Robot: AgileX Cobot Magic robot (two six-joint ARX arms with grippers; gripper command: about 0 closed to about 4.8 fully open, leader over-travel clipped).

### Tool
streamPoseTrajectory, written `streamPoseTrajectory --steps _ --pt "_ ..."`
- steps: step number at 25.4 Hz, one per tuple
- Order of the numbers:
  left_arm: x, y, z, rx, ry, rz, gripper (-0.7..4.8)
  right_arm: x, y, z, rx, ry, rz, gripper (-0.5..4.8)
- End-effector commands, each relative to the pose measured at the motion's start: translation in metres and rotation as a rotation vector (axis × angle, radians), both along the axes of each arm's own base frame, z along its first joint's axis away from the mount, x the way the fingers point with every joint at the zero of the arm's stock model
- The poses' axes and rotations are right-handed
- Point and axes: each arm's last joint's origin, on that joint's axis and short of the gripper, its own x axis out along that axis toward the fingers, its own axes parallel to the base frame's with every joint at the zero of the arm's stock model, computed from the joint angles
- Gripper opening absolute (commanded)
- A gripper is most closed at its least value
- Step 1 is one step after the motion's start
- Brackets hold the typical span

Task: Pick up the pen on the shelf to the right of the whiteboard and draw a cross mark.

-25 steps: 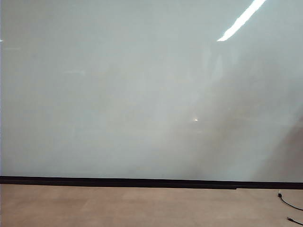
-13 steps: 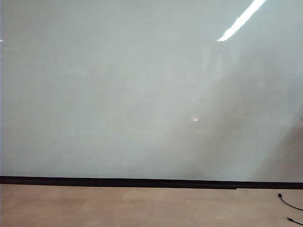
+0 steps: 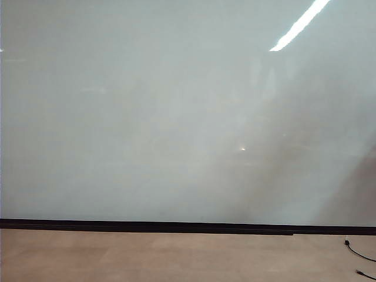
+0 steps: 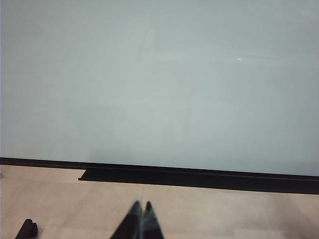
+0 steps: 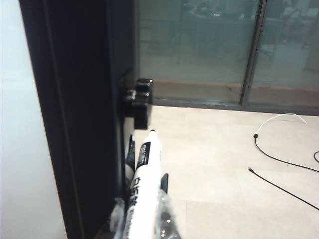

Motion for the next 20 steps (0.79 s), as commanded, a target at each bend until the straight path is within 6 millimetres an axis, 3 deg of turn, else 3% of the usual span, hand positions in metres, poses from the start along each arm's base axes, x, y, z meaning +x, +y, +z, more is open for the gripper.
streamPoseTrajectory --steps 1,13,20 --pt "0.0 0.0 0.001 0.004 -0.006 -0.004 -0.05 0.0 -0.001 0.004 -0.013 -0.028 0.001 -0.08" --pt "0.0 0.0 0.001 0.004 -0.006 -0.004 -0.05 -0.005 -0.012 0.006 -0.018 -0.04 -0.07 -0.08" --pt "0.0 0.0 0.001 0.004 -0.006 -0.003 -0.05 -0.01 -0.018 0.018 0.007 -0.076 -0.188 -0.08"
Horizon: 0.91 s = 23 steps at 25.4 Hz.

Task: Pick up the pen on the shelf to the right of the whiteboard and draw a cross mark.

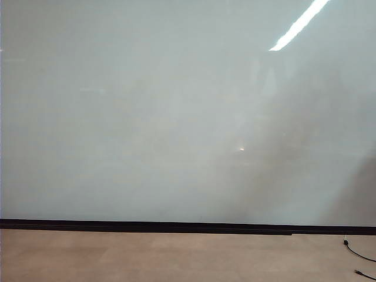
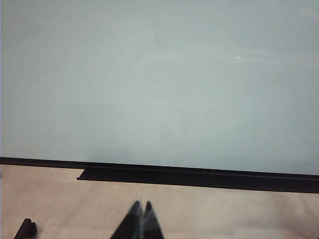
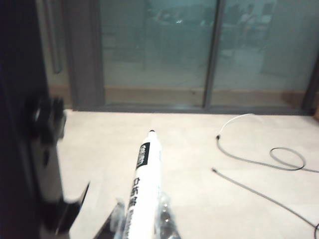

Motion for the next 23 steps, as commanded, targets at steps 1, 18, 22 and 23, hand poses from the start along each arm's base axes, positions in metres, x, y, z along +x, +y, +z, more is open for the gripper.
streamPoseTrajectory --steps 1,18,22,23 --pt "0.0 0.0 0.002 0.004 -0.009 -0.004 -0.05 -0.002 0.001 0.009 0.019 -0.042 -0.055 -0.08" --pt "0.0 0.0 0.002 0.004 -0.009 -0.004 -0.04 -0.088 0.101 0.016 0.196 -0.065 -0.292 -0.08" --pt "0.0 0.0 0.002 0.004 -0.009 -0.004 -0.05 -0.095 0.142 0.015 0.337 -0.067 -0.033 -0.08" --pt "0.0 0.0 0.002 0.004 -0.008 -0.004 -0.04 -0.094 0.149 0.015 0.354 -0.06 0.022 -0.08"
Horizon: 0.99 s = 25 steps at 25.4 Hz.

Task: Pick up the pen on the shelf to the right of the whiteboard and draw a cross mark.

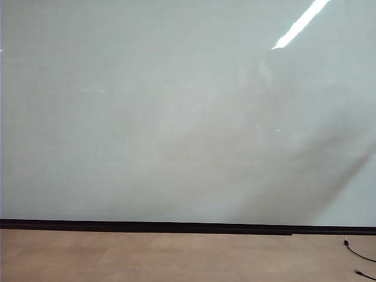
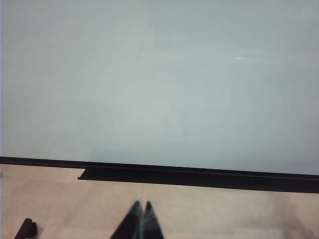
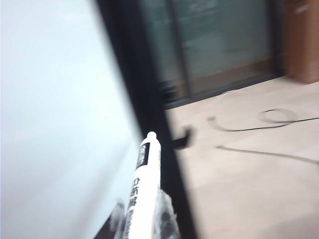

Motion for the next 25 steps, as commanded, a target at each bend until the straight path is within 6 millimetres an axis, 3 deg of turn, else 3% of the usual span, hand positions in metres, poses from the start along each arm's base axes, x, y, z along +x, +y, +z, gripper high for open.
streamPoseTrajectory --steps 1,8,15,19,25 --pt "0.0 0.0 0.002 0.004 -0.009 -0.004 -0.05 0.002 0.025 0.005 0.074 -0.048 0.213 -0.08" --pt "0.0 0.0 0.002 0.004 -0.009 -0.004 -0.05 0.0 0.072 0.005 0.144 -0.04 0.484 -0.08" --pt "0.0 0.0 0.002 0.004 -0.009 -0.004 -0.05 0.004 0.106 0.012 0.142 -0.021 0.718 -0.08" --pt "0.0 0.0 0.002 0.004 -0.009 -0.004 -0.04 0.021 0.122 0.016 0.121 -0.008 0.854 -0.08" --pt "0.0 0.0 0.002 0.004 -0.009 -0.004 -0.05 0.055 0.137 0.011 0.131 -0.025 0.908 -0.08"
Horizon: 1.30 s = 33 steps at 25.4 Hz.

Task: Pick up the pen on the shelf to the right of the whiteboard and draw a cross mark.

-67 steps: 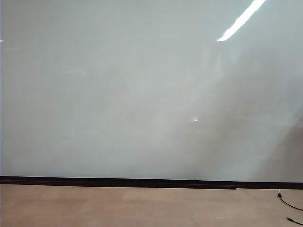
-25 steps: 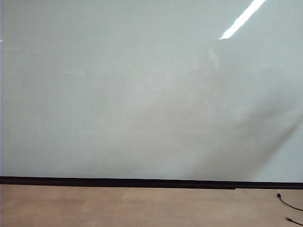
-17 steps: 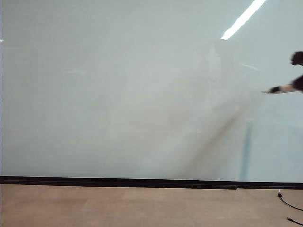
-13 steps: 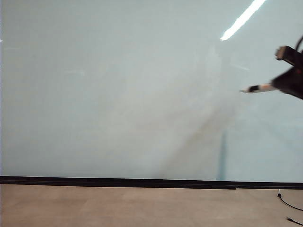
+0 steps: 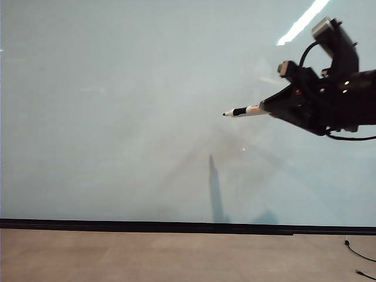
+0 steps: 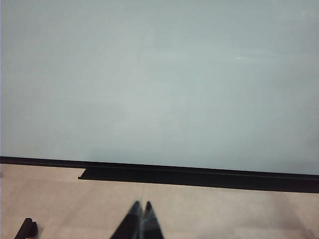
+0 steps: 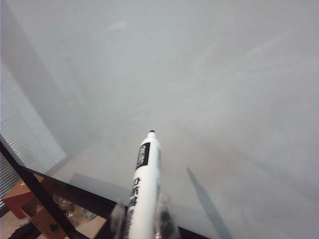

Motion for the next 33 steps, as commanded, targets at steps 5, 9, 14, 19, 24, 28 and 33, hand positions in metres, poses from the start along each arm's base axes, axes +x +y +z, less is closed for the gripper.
streamPoseTrajectory --steps 5,9,14,19,24,28,33 --pt "0.0 0.0 0.002 0.004 -0.009 -0.004 -0.05 0.018 0.011 0.007 0.022 -0.052 -0.003 -0.08" --pt "0.0 0.0 0.002 0.004 -0.01 -0.005 -0.04 0.021 0.015 0.012 0.036 -0.067 -0.01 -0.08" --pt "0.0 0.0 0.002 0.004 -0.009 -0.004 -0.04 0.019 0.02 0.012 0.065 -0.051 -0.06 -0.08" --pt "0.0 0.0 0.002 0.004 -0.009 -0.004 -0.04 0.017 0.026 0.012 0.14 -0.005 -0.099 -0.08" --pt "0.0 0.0 0.002 0.004 -0.009 -0.004 -0.04 0.015 0.03 0.014 0.149 -0.007 -0.089 -0.08" --pt "0.0 0.0 0.002 0.004 -0.009 -0.004 -0.05 0.013 0.029 0.021 0.117 -0.061 -0.081 -0.08" --pt "0.0 0.0 0.002 0.004 -0.009 -0.004 -0.05 0.015 0.033 0.029 0.106 -0.105 -0.008 -0.08"
